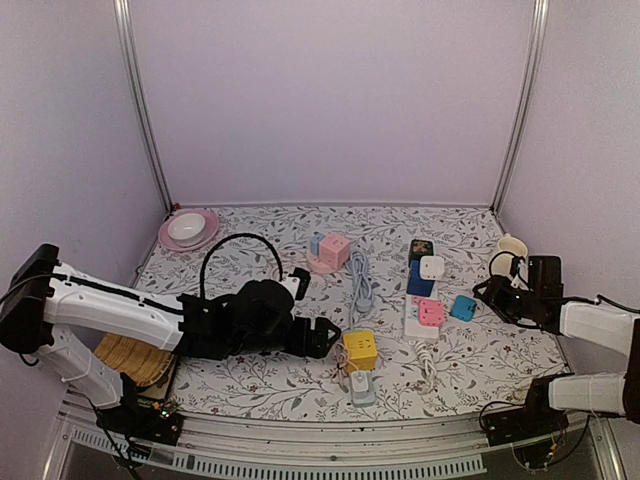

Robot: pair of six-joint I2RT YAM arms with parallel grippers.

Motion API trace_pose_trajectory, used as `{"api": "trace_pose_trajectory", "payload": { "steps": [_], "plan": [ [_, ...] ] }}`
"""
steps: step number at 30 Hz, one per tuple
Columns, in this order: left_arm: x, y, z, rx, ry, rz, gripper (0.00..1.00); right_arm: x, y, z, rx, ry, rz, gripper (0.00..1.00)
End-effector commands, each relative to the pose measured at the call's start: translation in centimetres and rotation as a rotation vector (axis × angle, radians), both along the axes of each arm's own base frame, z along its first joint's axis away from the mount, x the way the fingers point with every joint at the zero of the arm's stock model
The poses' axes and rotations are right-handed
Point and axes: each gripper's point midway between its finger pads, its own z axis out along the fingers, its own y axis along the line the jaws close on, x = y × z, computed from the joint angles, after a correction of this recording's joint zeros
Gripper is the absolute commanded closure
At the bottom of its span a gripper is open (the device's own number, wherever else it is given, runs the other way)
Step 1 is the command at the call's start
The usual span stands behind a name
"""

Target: Pull the plug off the socket

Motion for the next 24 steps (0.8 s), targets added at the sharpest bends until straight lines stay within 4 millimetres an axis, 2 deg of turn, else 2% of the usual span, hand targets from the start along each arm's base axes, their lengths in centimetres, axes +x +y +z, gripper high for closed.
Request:
{"api": "trace_pose_trajectory", "payload": {
  "steps": [1, 7, 11, 15, 19, 24],
  "plan": [
    [-0.4, 0.2, 0.4, -0.02, -0.008, 0.006, 0.03, -0.2, 0.4, 1.5, -0.005, -0.053, 0.038, 0.37],
    [-0.4, -0.3, 0.3, -0.022, -0.006, -0.002, 0.03, -1.4, 1.9, 4.1, 0.026, -0.133, 0.122, 0.33],
    [-0.5, -0.7, -0.1, -0.023, 0.0, -0.005, 0.03, -2.9, 3.9, 5.1, 0.033, -0.157, 0.191, 0.33],
    [-0.6, -1.2, -0.4, -0.022, 0.008, -0.012, 0.03, -4.8, 7.1, 5.3, 0.032, -0.154, 0.274, 0.33],
    [-0.7, -1.9, -0.7, -0.01, 0.012, -0.018, 0.03, -7.4, 11.8, 4.3, 0.042, -0.12, 0.396, 0.32],
    [-0.9, -2.2, -0.9, 0.009, 0.012, -0.016, 0.03, -9.7, 15.7, 3.3, -0.004, -0.068, 0.476, 0.32]
  ]
}}
